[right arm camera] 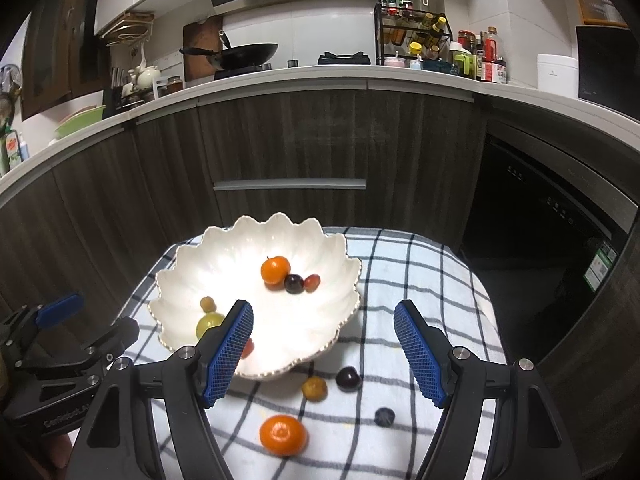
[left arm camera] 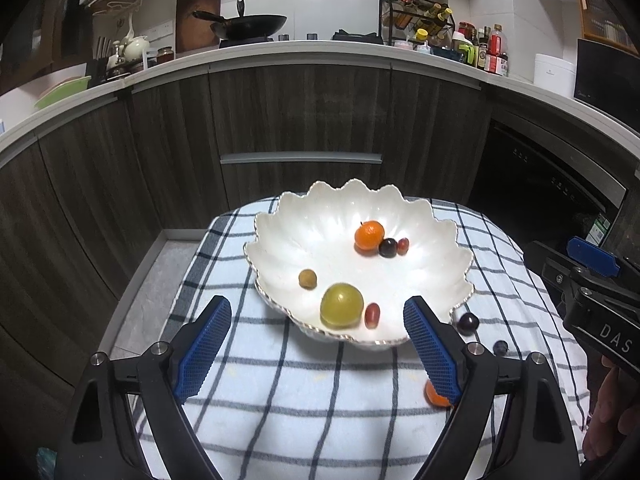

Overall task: Organize fruits
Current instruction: 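Withdraw both open tools from the bowl toward the loose fruits, then grasp the mandarin with the left tool while the right tool grasps the dark plum, then carry the mandarin and dark plum over the white bowl with both tools, then open the left tool dropping the mandarin while the right tool releases the plum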

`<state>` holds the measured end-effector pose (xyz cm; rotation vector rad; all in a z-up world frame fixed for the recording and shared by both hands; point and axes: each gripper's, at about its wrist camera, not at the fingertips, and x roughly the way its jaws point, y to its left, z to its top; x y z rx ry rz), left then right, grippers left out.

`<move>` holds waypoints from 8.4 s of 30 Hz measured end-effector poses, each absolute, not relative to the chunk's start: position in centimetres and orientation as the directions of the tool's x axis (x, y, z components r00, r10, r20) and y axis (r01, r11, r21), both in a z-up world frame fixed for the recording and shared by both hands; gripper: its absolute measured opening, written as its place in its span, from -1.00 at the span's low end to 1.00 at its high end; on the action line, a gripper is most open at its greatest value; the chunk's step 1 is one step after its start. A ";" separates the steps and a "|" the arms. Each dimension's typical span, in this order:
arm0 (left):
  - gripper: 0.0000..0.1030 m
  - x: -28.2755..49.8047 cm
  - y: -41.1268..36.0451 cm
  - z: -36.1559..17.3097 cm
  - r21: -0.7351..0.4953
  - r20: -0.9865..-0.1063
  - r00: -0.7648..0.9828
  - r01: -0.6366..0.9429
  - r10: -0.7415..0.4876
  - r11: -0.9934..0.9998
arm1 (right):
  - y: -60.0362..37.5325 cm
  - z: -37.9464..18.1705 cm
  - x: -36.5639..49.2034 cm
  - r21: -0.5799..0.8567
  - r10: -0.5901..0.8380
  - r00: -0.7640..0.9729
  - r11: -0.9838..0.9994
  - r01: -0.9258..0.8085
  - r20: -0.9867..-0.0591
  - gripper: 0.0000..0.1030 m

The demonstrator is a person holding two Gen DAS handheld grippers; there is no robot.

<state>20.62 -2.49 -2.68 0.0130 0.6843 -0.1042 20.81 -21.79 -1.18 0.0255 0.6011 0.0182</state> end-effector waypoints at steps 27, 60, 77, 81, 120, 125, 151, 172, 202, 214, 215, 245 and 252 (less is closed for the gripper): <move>0.77 14.3 -7.0 -4.9 -0.029 -0.631 0.770 0.094 -0.091 0.995 | -26.4 -3.7 14.7 0.007 -0.010 0.821 1.000 0.017 -0.571 0.43; 0.80 16.3 -13.1 -10.8 0.031 -0.678 0.732 0.117 -0.066 0.993 | -28.8 -9.7 17.8 -0.034 0.104 0.760 0.986 -0.164 -0.641 0.43; 0.67 18.3 -15.0 -12.6 0.034 -0.708 0.703 0.123 -0.062 0.992 | -28.9 -11.8 21.2 -0.049 0.157 0.705 0.964 -0.262 -0.692 0.42; 0.59 18.6 -15.2 -12.9 0.035 -0.716 0.695 0.124 -0.061 0.992 | -28.8 -12.2 21.9 -0.049 0.178 0.689 0.954 -0.297 -0.703 0.41; -0.17 20.5 -15.4 -14.9 -0.089 -0.787 0.612 0.005 -0.073 0.996 | -25.6 -15.6 28.0 -0.026 0.337 0.507 0.814 -0.581 -0.793 -0.46; -0.18 20.5 -15.2 -14.8 -0.094 -0.789 0.610 0.004 -0.077 0.996 | -25.8 -15.4 27.9 -0.020 0.338 0.514 0.821 -0.571 -0.788 -0.47; -0.19 18.1 -13.6 -11.1 -0.111 -0.744 0.658 0.049 -0.116 0.993 | -27.0 -10.9 23.1 0.015 0.300 0.607 0.903 -0.428 -0.736 -0.47; -0.19 16.4 -10.0 -6.0 -0.087 -0.697 0.706 0.094 -0.128 0.992 | -24.4 -5.2 19.1 0.035 0.278 0.683 0.937 -0.346 -0.676 -0.46; -0.19 24.5 -4.8 -1.1 -0.055 -0.633 0.768 0.085 -0.101 0.995 | -19.7 -0.4 25.9 -0.012 0.241 0.723 0.945 -0.326 -0.647 -0.46; -0.19 28.2 -3.3 -0.2 -0.068 -0.629 0.770 0.089 -0.112 0.994 | -18.7 0.1 28.8 -0.015 0.217 0.732 0.955 -0.296 -0.646 -0.46; -0.19 28.5 -3.1 -0.2 -0.069 -0.630 0.768 0.091 -0.114 0.993 | -18.7 0.1 29.0 -0.014 0.214 0.732 0.956 -0.292 -0.647 -0.46; -0.16 33.2 -2.1 -3.4 -0.078 -0.719 0.683 0.108 -0.131 0.991 | -17.5 -2.3 32.8 -0.060 0.128 0.693 0.969 -0.240 -0.709 -0.46; 0.35 32.7 -2.2 -2.5 -0.068 -0.696 0.708 0.103 -0.121 0.992 | -17.9 -2.1 32.9 -0.057 0.115 0.683 0.973 -0.224 -0.721 -0.42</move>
